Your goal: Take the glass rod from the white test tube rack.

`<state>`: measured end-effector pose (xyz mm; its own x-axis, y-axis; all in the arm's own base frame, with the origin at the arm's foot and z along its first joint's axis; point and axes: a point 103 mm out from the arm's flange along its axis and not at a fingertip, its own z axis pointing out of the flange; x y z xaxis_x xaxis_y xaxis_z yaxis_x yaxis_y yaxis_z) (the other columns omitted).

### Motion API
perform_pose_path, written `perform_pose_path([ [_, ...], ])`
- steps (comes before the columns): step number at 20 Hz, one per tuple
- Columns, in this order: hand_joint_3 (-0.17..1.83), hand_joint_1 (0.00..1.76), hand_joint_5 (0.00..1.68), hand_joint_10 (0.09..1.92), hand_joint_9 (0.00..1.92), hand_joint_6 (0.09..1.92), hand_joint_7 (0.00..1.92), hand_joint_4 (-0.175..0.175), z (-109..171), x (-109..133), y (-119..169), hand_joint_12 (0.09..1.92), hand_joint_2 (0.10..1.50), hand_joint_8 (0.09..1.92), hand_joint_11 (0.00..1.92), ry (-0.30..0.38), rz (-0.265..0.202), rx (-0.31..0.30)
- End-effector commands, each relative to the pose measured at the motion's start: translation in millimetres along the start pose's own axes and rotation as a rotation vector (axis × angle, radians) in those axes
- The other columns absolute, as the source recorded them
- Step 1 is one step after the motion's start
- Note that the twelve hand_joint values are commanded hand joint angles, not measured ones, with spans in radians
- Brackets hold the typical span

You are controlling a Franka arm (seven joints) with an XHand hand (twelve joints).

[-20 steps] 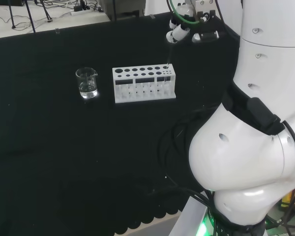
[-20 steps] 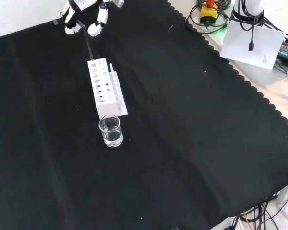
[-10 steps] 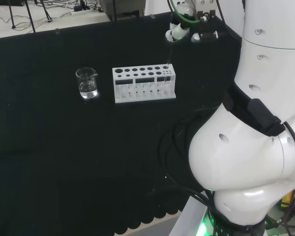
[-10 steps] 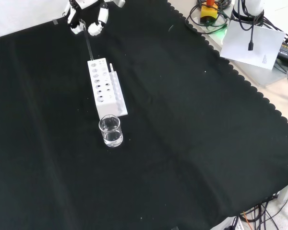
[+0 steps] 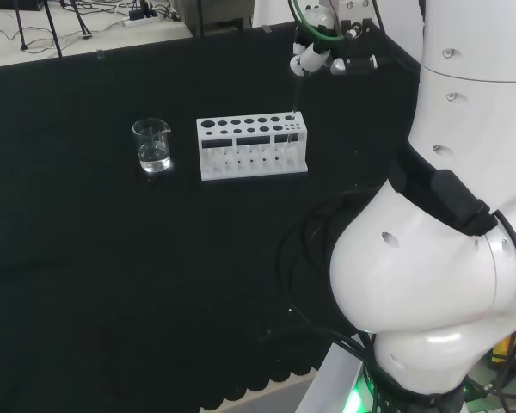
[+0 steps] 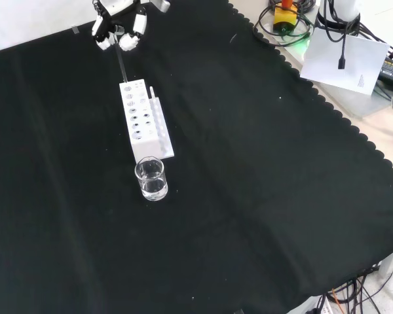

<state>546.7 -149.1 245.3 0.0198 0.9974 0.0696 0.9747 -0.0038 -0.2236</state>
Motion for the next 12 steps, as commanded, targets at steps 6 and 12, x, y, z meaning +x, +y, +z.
perform_pose_path([
  [6, 0.06, 1.22, 0.76, 1.23, 1.56, 1.08, 0.82, -0.175, 5, 14, 13, 0.84, 1.20, 1.59, 1.72, 0.072, -0.046, -0.085],
  [12, 0.05, 1.23, 0.77, 1.22, 1.58, 1.06, 0.83, -0.175, 5, 23, 14, 0.85, 1.20, 1.59, 1.73, 0.072, -0.054, -0.083],
])
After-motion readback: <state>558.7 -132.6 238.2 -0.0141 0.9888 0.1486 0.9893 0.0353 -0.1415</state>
